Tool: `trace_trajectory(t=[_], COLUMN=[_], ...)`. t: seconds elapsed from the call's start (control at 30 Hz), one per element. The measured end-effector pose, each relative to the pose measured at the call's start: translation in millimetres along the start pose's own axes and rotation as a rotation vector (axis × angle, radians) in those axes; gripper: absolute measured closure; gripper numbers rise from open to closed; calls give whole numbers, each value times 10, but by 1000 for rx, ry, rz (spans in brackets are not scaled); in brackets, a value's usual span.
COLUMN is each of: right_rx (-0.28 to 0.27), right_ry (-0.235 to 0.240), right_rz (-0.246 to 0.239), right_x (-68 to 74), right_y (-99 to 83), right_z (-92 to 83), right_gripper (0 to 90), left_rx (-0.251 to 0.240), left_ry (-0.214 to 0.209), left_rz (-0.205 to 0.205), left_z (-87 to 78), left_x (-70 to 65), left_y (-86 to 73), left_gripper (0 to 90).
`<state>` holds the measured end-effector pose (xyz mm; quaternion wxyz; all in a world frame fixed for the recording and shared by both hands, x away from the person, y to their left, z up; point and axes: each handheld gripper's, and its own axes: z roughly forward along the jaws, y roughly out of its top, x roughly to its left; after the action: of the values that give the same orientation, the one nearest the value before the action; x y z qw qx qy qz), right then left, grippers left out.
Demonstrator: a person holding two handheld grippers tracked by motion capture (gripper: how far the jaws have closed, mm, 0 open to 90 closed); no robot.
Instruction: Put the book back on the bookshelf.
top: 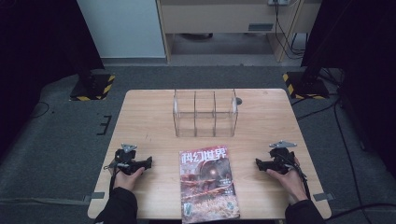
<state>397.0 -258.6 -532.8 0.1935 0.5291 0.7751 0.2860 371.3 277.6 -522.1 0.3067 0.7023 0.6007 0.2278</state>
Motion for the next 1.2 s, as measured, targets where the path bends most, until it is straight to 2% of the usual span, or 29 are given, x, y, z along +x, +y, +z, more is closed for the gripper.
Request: trace_trajectory(t=[0.03,0.1,0.17,0.3,0.5,0.67,0.7,0.77,0.87,1.0,1.2], right_rx=[3,5,-7,-34,-74,-92,-106,-115,-138,-153,-160], right_ry=[-5,-12,-14,-18,-2,14,25,28,42,64,97], right_rz=[-2,-8,-6,9,11,40,46,53,37,31,11], right_x=[0,0,-8,-17,30,56,74,94,156,235,347], right_y=[7,18,31,50,83,107,117,122,161,175,182], right_z=[-5,-25,-52,-100,-213,-267,-296,-310,-354,-378,-406], right_gripper=[38,40,47,59,71,76,79,80,81,82,82], left_rx=[0,-34,-40,-52,-91,-108,-115,-120,-130,-133,-141], left_ry=[0,-19,-29,-38,-52,-73,-88,-94,-116,-137,-146], left_rz=[0,-5,-10,5,27,34,37,41,67,80,98], left_z=[0,-74,-87,-135,-219,-254,-273,-285,-311,-319,-336], left_x=[0,-9,-20,-60,-165,-239,-278,-297,-384,-469,-551], left_y=[0,24,24,25,44,38,34,35,42,40,45], left_gripper=[81,93,94,96,108,115,117,119,120,125,133])
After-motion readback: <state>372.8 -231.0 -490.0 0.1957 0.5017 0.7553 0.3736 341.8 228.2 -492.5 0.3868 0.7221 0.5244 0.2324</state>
